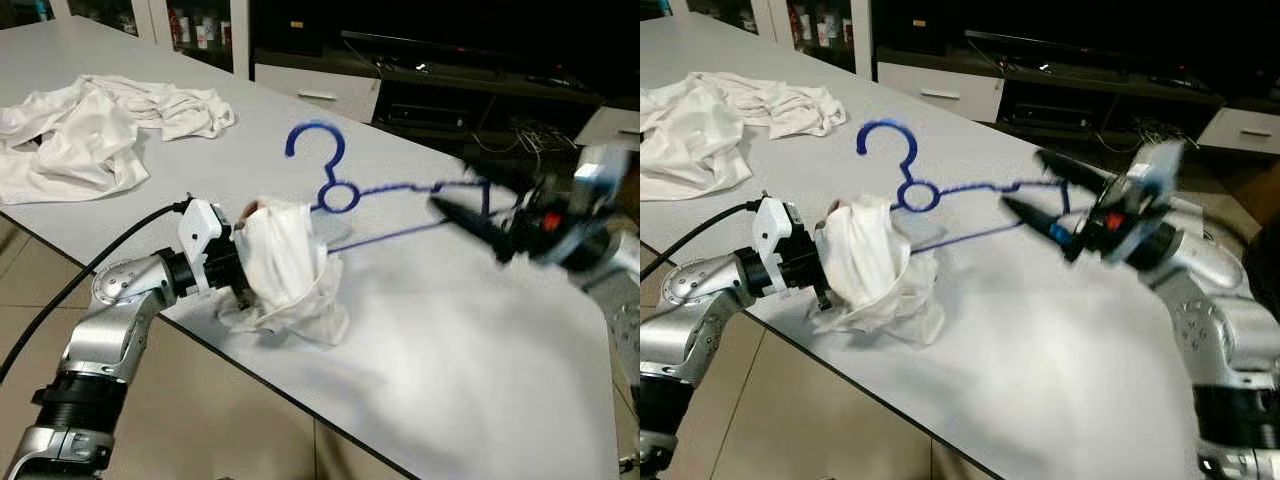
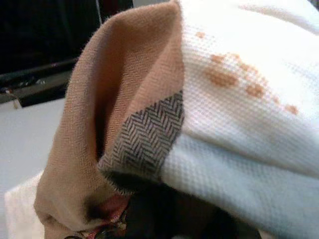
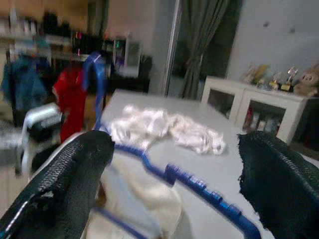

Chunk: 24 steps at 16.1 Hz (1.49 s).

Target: Hang hanger

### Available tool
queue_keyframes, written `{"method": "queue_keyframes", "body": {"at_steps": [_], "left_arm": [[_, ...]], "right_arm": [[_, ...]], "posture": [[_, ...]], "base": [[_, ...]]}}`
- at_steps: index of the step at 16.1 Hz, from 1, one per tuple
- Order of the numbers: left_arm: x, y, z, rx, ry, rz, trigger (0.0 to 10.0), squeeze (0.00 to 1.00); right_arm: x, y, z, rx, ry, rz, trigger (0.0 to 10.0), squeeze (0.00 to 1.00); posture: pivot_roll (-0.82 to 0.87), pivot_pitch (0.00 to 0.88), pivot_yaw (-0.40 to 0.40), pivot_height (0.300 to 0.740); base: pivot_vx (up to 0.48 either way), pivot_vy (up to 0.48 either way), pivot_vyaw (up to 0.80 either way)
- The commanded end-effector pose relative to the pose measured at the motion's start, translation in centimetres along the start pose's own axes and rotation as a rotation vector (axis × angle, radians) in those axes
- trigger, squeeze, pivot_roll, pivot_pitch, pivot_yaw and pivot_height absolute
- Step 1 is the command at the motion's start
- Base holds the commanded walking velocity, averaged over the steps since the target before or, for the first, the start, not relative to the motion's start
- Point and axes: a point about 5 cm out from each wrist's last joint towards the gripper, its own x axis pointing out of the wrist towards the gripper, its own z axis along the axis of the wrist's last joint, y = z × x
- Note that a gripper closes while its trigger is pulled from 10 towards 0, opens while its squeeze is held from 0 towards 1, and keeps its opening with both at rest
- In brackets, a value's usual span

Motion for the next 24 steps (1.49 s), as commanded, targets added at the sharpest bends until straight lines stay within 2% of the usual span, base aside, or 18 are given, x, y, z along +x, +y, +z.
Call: {"method": "queue_keyframes", "body": {"at_steps": [1, 4, 7, 9, 10, 12, 13, 15, 17, 18, 19, 20, 22, 24], "left_arm": [[-1.0, 0.5, -0.7, -0.022, 0.027, 0.042, 0.0, 0.0], [-1.0, 0.5, -0.7, -0.023, 0.026, 0.041, 0.0, 0.0], [-1.0, 0.4, -0.7, -0.024, 0.028, 0.041, 0.0, 0.0], [-1.1, 0.4, -0.8, -0.025, 0.03, 0.038, 0.0, 0.0], [-1.1, 0.5, -0.8, -0.025, 0.03, 0.038, 0.0, 0.0], [-1.3, 0.8, -0.6, -0.019, 0.027, 0.042, 0.0, 0.0], [-1.4, 1.1, -0.1, -0.011, 0.016, 0.038, 0.0, 0.0], [-1.6, 1.4, 0.3, -0.002, 0.015, 0.036, 0.0, 0.0], [-2.2, 1.8, 0.8, 0.02, 0.019, 0.037, 0.0, 0.0], [-2.3, 1.9, 0.9, 0.024, 0.02, 0.037, 0.0, 0.0], [-2.7, 2.1, 1.4, 0.034, 0.017, 0.038, 0.0, 0.0], [-2.8, 2.2, 1.5, 0.036, 0.015, 0.039, 0.0, 0.0], [-2.8, 2.2, 1.5, 0.037, 0.014, 0.039, 0.0, 0.0], [-2.7, 1.9, 1.4, 0.031, 0.007, 0.037, 0.0, 0.0]], "right_arm": [[-2.3, -1.7, 2.3, -0.007, -0.093, -0.141, 10.0, 0.0], [-2.8, -2.2, 2.7, 0.055, -0.16, -0.18, 10.0, 0.0], [-5.0, -4.6, 3.7, 0.12, -0.331, -0.379, 10.0, 0.0], [-5.9, -5.2, 4.0, 0.168, -0.398, -0.44, 10.0, 0.0], [-5.8, -4.8, 3.0, 0.125, -0.294, -0.437, 10.0, 0.0], [-5.2, -2.8, -0.7, 0.02, 0.028, -0.331, 10.0, 0.0], [-5.1, -1.6, -2.4, 0.027, 0.124, -0.272, 10.0, 0.0], [-4.8, -0.8, -3.7, 0.044, 0.181, -0.226, 10.0, 0.0], [-3.4, 1.7, -6.3, 0.076, 0.268, -0.11, 10.0, 0.0], [-3.2, 2.0, -6.7, 0.079, 0.276, -0.091, 10.0, 0.0], [-1.4, 3.8, -8.4, 0.094, 0.304, -0.003, 10.0, 0.0], [-0.3, 4.5, -9.3, 0.101, 0.321, 0.024, 10.0, 0.0], [0.6, 5.0, -10.2, 0.112, 0.34, 0.034, 10.0, 0.0], [3.0, 6.3, -12.2, 0.114, 0.365, 0.046, 10.0, 0.0]], "posture": [[0.04, 0.037, -0.091, 0.74], [0.04, 0.035, -0.091, 0.74], [0.04, 0.034, -0.087, 0.74], [0.04, 0.036, -0.084, 0.74], [0.04, 0.036, -0.083, 0.74], [0.03, 0.039, -0.081, 0.74], [0.03, 0.041, -0.081, 0.74], [0.03, 0.041, -0.079, 0.74], [0.03, 0.044, -0.076, 0.74], [0.03, 0.044, -0.075, 0.74], [0.03, 0.044, -0.073, 0.74], [0.04, 0.045, -0.073, 0.74], [0.04, 0.046, -0.076, 0.74], [0.05, 0.049, -0.077, 0.74]], "base": [[0.0, 0.0, 0.0], [0.0, 0.0, 0.0], [0.0, 0.0, 0.0], [0.0, 0.0, 0.0], [0.0, 0.0, 0.0], [0.0, 0.0, 0.0], [0.0, 0.0, 0.0], [0.0, 0.0, 0.0], [0.0, 0.0, 0.0], [0.0, 0.0, 0.0], [0.0, 0.0, 0.0], [0.0, 0.0, 0.0], [0.0, 0.0, 0.0], [0.0, 0.0, 0.0]]}}
